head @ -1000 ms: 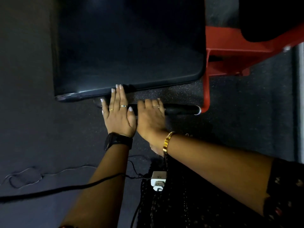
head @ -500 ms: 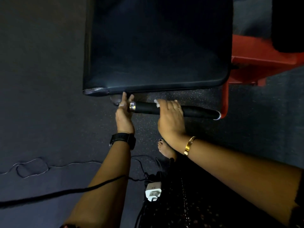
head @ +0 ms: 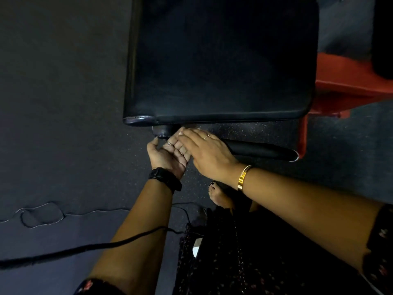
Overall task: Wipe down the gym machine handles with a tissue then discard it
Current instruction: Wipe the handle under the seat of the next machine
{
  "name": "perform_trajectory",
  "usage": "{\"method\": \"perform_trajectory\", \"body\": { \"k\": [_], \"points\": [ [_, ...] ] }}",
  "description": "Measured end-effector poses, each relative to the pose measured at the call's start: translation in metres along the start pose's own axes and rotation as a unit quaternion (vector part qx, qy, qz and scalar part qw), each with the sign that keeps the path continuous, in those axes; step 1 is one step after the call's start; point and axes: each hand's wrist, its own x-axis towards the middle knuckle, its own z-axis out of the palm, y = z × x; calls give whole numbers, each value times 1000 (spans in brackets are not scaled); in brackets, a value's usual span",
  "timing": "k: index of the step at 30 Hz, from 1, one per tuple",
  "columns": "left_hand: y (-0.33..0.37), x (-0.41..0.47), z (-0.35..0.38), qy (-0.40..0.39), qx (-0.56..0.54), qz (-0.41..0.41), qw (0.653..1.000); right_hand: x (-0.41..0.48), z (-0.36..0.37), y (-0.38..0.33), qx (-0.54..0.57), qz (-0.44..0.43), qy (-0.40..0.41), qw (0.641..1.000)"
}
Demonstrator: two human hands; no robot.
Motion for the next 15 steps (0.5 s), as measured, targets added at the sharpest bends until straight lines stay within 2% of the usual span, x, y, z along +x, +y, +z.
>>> {"method": "perform_trajectory", "body": {
  "k": [4,6,9,13,15],
  "points": [
    [10,1,1,-38,31,-38,998,8,-3,11,-38,-147,-35,988],
    [15,-1,4,-47,44,-54,996,10,-6,17,-35,-182,-69,980],
    [21,-6,10,-39,57,-57,996,9,-16,21,-99,-234,-103,962],
    [33,-17,13,-14,81,-59,995,13,-30,18,-117,-266,-158,944],
    [39,-24,17,-13,96,-69,993,17,-42,11,-64,-219,-200,953]
  ]
}}
